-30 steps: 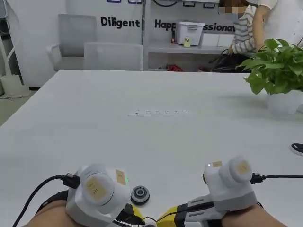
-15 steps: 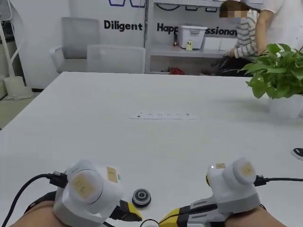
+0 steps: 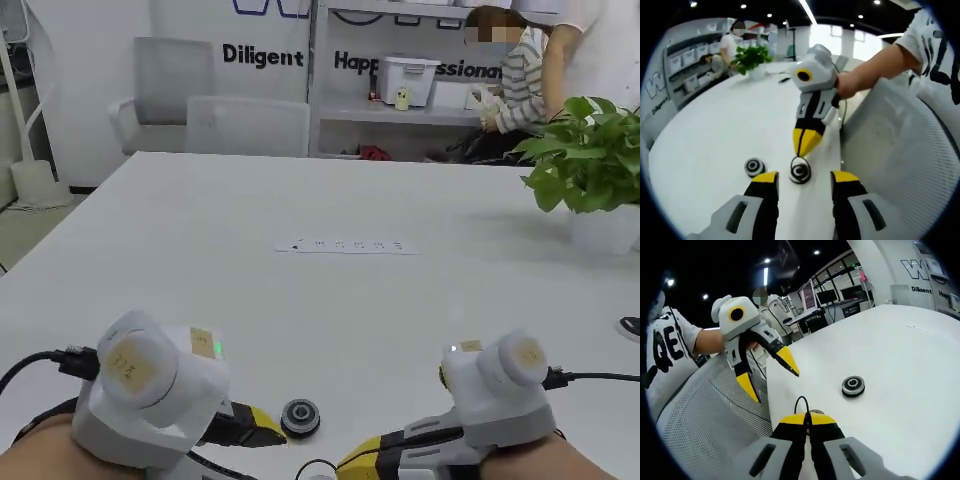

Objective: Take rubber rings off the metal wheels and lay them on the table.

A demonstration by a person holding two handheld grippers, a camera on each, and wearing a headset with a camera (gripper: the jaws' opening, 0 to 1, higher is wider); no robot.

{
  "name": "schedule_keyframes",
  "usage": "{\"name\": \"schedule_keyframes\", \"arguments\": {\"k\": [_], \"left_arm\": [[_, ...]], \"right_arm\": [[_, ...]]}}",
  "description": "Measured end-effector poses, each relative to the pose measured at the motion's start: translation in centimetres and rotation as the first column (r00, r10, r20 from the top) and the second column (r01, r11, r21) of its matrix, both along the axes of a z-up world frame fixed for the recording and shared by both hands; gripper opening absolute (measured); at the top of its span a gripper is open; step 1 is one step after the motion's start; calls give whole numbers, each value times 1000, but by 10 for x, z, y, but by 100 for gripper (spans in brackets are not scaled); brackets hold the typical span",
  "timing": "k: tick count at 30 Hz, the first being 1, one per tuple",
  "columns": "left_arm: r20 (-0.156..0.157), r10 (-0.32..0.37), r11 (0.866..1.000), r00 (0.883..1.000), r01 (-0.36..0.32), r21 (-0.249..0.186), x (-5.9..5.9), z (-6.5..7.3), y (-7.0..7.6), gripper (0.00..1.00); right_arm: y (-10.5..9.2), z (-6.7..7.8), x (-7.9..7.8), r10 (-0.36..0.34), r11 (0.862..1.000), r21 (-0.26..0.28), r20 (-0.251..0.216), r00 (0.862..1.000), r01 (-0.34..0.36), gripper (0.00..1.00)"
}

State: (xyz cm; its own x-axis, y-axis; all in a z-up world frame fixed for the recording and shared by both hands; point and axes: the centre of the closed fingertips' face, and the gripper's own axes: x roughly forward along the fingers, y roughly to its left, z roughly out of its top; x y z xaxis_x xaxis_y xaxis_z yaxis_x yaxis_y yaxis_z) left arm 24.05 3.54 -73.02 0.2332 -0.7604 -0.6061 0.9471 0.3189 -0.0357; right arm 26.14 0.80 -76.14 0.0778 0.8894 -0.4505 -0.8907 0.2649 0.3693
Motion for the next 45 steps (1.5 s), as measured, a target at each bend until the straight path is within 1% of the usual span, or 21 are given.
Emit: {"name": "schedule_keyframes", "arguments": {"k": [2, 6, 9, 15, 24, 29, 39, 45], "left_arm": [[8, 9, 1000, 1000, -9, -11, 2, 5, 2, 44], [12, 28, 999, 1000, -28, -28, 3, 13, 8, 47], [14, 43, 998, 999, -42, -38, 4, 17, 13, 50], [19, 76, 996, 997, -75, -55, 5, 24, 26, 53], [21, 125, 990, 992, -124, -67, 4, 27, 44, 58], [21, 153, 986, 988, -151, -72, 2, 27, 54, 60], [22, 217, 974, 976, -215, -74, 0, 27, 79, 65], [28, 243, 968, 970, -241, -73, 0, 28, 89, 67]], "right_arm": [[1, 3, 0, 4, 1000, 3, 4, 1000, -4, 0], [4, 8, -1, 15, 1000, 7, 11, 1000, -15, 0], [6, 11, -2, 27, 1000, 6, 18, 999, -27, 0], [11, 20, -4, 46, 999, 13, 27, 999, -46, 0], [22, 31, -4, 71, 997, 22, 40, 997, -72, 0], [29, 35, -4, 84, 996, 26, 46, 995, -85, 0], [41, 45, 1, 99, 994, 39, 56, 994, -101, 0], [50, 48, 4, 104, 993, 47, 57, 993, -107, 0]]}}
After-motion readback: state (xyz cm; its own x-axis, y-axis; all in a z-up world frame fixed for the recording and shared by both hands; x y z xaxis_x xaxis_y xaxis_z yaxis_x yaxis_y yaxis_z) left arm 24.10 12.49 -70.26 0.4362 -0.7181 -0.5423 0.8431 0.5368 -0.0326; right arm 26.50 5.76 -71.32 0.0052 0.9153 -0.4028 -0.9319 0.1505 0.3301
